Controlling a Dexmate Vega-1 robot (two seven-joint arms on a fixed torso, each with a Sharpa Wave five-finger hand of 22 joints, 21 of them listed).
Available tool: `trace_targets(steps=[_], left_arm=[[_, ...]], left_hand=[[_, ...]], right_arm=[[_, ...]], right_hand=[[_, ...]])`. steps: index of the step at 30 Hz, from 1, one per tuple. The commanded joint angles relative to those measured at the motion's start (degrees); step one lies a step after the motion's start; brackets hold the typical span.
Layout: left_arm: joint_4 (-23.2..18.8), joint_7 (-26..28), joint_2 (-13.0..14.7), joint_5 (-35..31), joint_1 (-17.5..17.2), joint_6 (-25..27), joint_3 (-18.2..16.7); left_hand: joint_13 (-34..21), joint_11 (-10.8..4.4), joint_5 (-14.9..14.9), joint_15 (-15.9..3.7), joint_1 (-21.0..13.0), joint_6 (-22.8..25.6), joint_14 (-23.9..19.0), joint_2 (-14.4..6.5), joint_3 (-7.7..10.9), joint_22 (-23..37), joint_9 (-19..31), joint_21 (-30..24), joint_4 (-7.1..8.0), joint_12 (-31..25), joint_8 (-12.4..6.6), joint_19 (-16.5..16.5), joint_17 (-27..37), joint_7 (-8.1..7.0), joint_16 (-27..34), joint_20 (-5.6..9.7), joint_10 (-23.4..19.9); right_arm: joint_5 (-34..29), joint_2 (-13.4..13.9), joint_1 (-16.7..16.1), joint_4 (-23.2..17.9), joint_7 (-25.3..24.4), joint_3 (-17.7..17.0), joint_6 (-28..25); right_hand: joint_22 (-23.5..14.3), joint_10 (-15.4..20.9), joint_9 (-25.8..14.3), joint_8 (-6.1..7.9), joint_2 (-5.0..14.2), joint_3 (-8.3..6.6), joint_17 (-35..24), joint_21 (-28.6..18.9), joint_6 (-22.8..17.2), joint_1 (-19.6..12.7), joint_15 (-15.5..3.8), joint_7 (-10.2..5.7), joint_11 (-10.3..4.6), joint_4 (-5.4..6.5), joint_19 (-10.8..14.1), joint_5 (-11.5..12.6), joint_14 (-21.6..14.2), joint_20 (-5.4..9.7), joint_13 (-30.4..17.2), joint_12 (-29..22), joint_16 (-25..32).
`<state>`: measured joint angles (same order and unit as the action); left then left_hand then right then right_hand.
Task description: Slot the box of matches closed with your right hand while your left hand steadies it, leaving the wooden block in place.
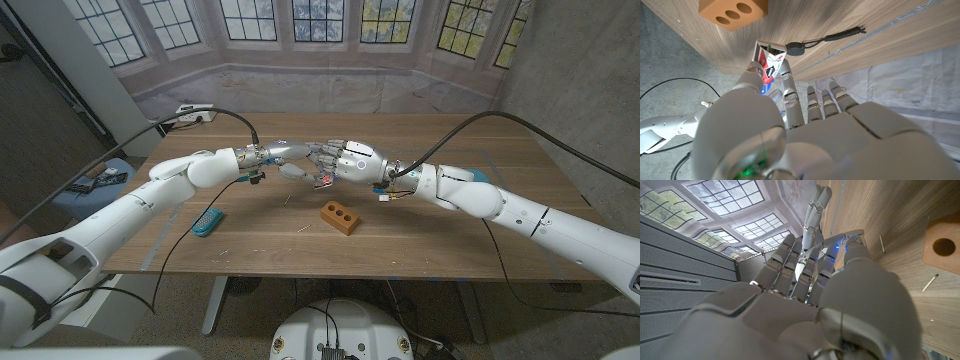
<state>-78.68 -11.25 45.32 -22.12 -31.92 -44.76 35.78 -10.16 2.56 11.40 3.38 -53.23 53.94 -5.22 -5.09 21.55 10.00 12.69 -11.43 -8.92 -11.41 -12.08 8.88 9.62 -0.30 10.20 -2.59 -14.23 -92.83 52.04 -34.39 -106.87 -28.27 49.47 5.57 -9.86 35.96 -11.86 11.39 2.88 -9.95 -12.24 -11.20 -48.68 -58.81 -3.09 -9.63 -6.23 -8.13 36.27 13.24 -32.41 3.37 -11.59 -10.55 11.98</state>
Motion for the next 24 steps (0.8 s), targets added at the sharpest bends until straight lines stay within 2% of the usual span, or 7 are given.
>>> trace_targets(steps=[1,18,24], left_arm=[[0.65,0.35,-0.27,-0.10,0.32,-0.38,0.21],[0.25,1.61,-0.01,-0.48,-0.37,-0.64,-0.25],[0.30,1.78,-0.08,-0.64,-0.32,-0.76,-0.25]], left_hand=[[-0.15,0.36,-0.18,0.24,-0.44,0.15,-0.21,-0.81,0.23,0.23,0.03,-0.05,-0.22,0.17,-0.24,0.33,0.03,-0.08,0.02,-0.49,-0.27],[-0.16,0.29,-0.18,0.42,-0.40,0.08,-0.37,-0.77,0.21,0.23,0.04,-0.04,-0.20,0.19,-0.22,0.31,0.04,-0.08,0.03,-0.60,-0.23],[-0.16,0.28,-0.19,0.44,-0.39,0.14,-0.36,-0.74,0.21,0.23,0.04,-0.04,-0.20,0.20,-0.24,0.30,0.04,-0.06,0.01,-0.61,-0.20]], right_arm=[[-0.09,-0.16,-0.39,-0.55,2.10,-0.20,-0.48],[0.22,0.00,-0.94,-1.93,5.85,-1.32,-1.18],[0.46,0.06,-1.23,-2.34,6.97,-1.67,-1.24]], right_hand=[[-0.15,-0.73,-0.07,-0.10,-0.48,0.29,-0.21,0.01,0.63,0.34,-8.38,-0.10,0.22,0.21,-0.38,0.45,0.28,3.38,-0.12,0.12,-0.25],[-0.14,-2.44,-0.05,-0.58,-1.05,0.50,-0.20,0.12,3.58,1.14,-7.52,-0.39,0.37,0.36,-1.05,0.88,1.67,2.64,-0.14,0.23,-0.63],[-0.14,-3.04,-0.05,-0.75,-1.16,0.57,-0.23,0.16,4.81,1.51,-7.30,-1.14,0.45,0.48,-1.32,1.04,1.97,2.26,-0.15,0.23,-0.61]])
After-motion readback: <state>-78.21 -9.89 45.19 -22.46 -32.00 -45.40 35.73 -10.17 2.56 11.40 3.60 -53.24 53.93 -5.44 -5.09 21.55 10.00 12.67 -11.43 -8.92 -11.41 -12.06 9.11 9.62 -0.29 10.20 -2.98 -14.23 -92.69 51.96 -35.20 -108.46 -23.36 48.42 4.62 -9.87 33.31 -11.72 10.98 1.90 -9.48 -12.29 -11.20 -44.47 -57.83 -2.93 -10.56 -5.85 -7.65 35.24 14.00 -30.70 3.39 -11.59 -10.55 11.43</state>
